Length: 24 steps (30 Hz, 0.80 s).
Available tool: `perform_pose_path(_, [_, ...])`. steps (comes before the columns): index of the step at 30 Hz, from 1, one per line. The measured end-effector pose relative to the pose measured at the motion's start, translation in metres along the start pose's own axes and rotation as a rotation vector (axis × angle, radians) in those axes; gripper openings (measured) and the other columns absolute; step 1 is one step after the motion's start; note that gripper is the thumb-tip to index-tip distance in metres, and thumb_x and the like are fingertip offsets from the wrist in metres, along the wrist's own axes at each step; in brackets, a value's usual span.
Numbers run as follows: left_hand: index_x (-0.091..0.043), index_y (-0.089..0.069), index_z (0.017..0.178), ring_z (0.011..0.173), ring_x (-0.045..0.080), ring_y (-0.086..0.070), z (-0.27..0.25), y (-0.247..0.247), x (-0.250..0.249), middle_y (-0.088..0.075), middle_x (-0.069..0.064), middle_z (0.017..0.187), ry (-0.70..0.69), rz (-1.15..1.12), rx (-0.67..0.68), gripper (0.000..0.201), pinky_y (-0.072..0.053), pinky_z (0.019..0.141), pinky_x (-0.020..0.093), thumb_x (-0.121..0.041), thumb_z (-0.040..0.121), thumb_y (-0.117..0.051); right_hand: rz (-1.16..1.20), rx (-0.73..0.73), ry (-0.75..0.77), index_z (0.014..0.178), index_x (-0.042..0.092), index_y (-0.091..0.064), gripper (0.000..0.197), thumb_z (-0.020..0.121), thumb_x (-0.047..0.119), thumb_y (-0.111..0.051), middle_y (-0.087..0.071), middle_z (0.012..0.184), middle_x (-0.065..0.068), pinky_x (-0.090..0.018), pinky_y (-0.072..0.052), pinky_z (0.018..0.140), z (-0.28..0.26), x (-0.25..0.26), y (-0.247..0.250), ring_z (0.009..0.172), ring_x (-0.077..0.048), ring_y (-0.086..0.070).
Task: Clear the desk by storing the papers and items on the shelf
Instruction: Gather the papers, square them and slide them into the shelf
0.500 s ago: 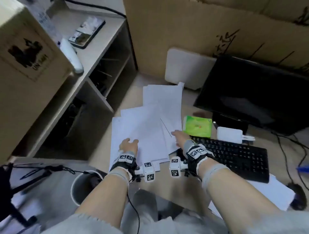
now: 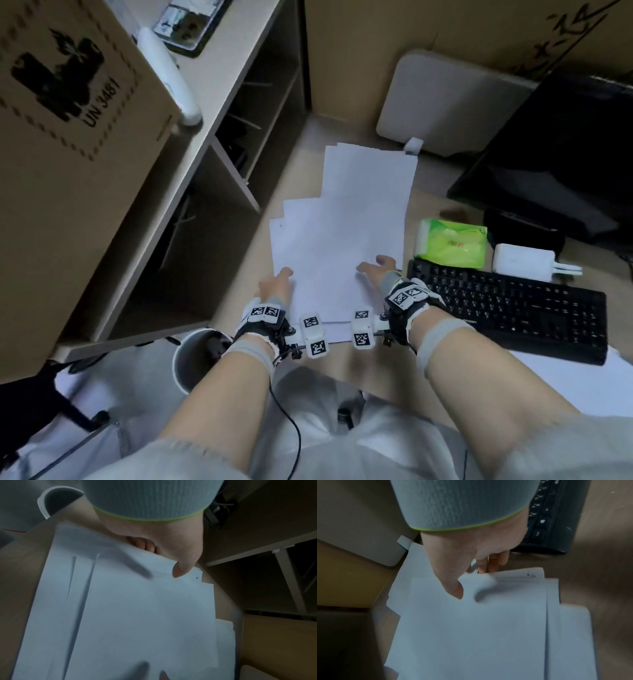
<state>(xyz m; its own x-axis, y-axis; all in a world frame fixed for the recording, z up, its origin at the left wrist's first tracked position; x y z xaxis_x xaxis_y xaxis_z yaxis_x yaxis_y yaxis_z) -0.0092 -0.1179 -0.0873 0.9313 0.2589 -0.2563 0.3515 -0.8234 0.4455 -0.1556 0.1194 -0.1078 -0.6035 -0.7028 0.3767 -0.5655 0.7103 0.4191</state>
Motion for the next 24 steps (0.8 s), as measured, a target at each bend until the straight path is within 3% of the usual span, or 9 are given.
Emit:
perform_pose_path(3, [-0.008,-0.05,0.133,0.115,0.035,-0.051,-0.005,-0.03,-0.008,-0.055,0.013,0.128,-0.002,-0.09,0.121,0.072,-0.041,0.103,0.047,-0.047,0.075,-0.065,-0.058,0.109,-0.1,0.148,0.005,-0.032,0.065,0.093,0.029,-0.058,-0.036,0.152,-0.015,-0.035,-0.037,0.104,-0.015,-0.005,-0.013,0.136,-0.035,-0.04])
perform_pose_path(7, [-0.011,-0.045,0.136,0.111,0.036,-0.054,0.0,-0.047,-0.006,-0.054,0.016,0.132,0.024,-0.127,0.121,0.085,-0.046,0.096,0.046,-0.05,0.063,-0.066,-0.039,0.119,-0.107,0.14,0.002,-0.044,0.056,0.09,0.019,-0.062,-0.048,0.143,-0.018,-0.027,-0.039,0.084,-0.023,-0.005,-0.003,0.129,-0.032,-0.05])
perform_pose_path(9, [-0.009,-0.047,0.132,0.104,0.033,-0.059,-0.012,-0.043,-0.008,-0.059,0.016,0.124,0.023,-0.204,0.085,0.074,-0.047,0.088,0.041,-0.044,0.07,-0.066,-0.01,0.088,-0.109,0.139,0.0,-0.045,0.055,0.088,0.014,-0.061,-0.052,0.136,-0.016,-0.025,-0.037,0.082,-0.025,-0.008,0.015,0.115,-0.027,-0.054])
perform_pose_path(11, [-0.005,-0.053,0.126,0.098,0.026,-0.055,-0.023,-0.044,-0.016,-0.057,0.009,0.11,-0.028,-0.271,0.077,0.052,-0.044,0.083,0.034,-0.033,0.083,-0.062,0.018,0.065,-0.081,0.137,0.0,-0.048,0.055,0.085,0.014,-0.063,-0.053,0.115,-0.012,-0.024,-0.036,0.081,-0.028,-0.005,0.035,0.098,-0.02,-0.047])
perform_pose_path(13, [-0.001,-0.059,0.123,0.092,0.021,-0.047,-0.03,-0.049,-0.021,-0.051,0.008,0.101,-0.076,-0.268,0.101,0.051,-0.041,0.078,0.032,-0.03,0.082,-0.057,0.029,0.066,-0.074,0.132,-0.001,-0.051,0.053,0.083,0.014,-0.063,-0.048,0.105,-0.011,-0.025,-0.037,0.079,-0.036,-0.003,0.047,0.093,-0.022,-0.046])
perform_pose_path(16, [-0.007,-0.06,0.098,0.081,0.017,-0.043,-0.056,-0.044,-0.031,-0.051,0.006,0.089,-0.085,-0.311,0.044,0.024,-0.036,0.068,0.032,-0.023,0.08,-0.061,0.126,0.088,-0.09,0.128,-0.007,-0.048,0.054,0.079,0.009,-0.061,-0.051,0.107,-0.015,-0.03,-0.04,0.078,-0.046,0.0,0.058,0.091,-0.029,-0.05])
perform_pose_path(18, [-0.008,-0.06,0.099,0.076,0.019,-0.045,-0.069,-0.046,-0.042,-0.051,0.005,0.086,-0.116,-0.329,0.049,0.022,-0.036,0.066,0.03,-0.021,0.082,-0.064,0.2,0.078,-0.062,0.127,-0.007,-0.049,0.059,0.072,0.011,-0.063,-0.058,0.113,-0.015,-0.032,-0.043,0.076,-0.044,0.002,0.068,0.09,-0.029,-0.053])
perform_pose_path(21, [-0.003,-0.062,0.116,0.085,0.027,-0.053,-0.083,-0.048,-0.068,-0.057,0.011,0.103,-0.221,-0.263,0.047,0.039,-0.043,0.067,0.032,-0.022,0.082,-0.064,0.284,0.031,-0.012,0.118,-0.004,-0.056,0.064,0.061,0.021,-0.068,-0.066,0.108,-0.019,-0.031,-0.048,0.068,-0.031,0.003,0.081,0.082,-0.03,-0.06])
perform_pose_path(24, [0.005,-0.057,0.126,0.11,0.035,-0.056,-0.088,-0.046,-0.086,-0.058,0.016,0.127,-0.298,-0.114,0.015,0.046,-0.048,0.092,0.041,-0.014,0.084,-0.057,0.374,-0.005,-0.019,0.114,-0.002,-0.055,0.057,0.066,0.025,-0.07,-0.06,0.094,-0.017,-0.035,-0.047,0.068,-0.042,0.008,0.094,0.08,-0.031,-0.057])
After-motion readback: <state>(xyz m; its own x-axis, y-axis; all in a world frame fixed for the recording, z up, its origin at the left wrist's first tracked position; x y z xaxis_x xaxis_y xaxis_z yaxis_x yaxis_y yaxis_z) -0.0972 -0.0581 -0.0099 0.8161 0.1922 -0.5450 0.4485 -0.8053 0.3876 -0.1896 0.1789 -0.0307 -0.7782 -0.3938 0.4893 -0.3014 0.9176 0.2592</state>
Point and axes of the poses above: each hand's wrist, its own z-axis towards the middle knuckle, its own y-axis out of the back of the hand, x = y × z, the point moved 10 cm from there along z, towards the middle knuckle
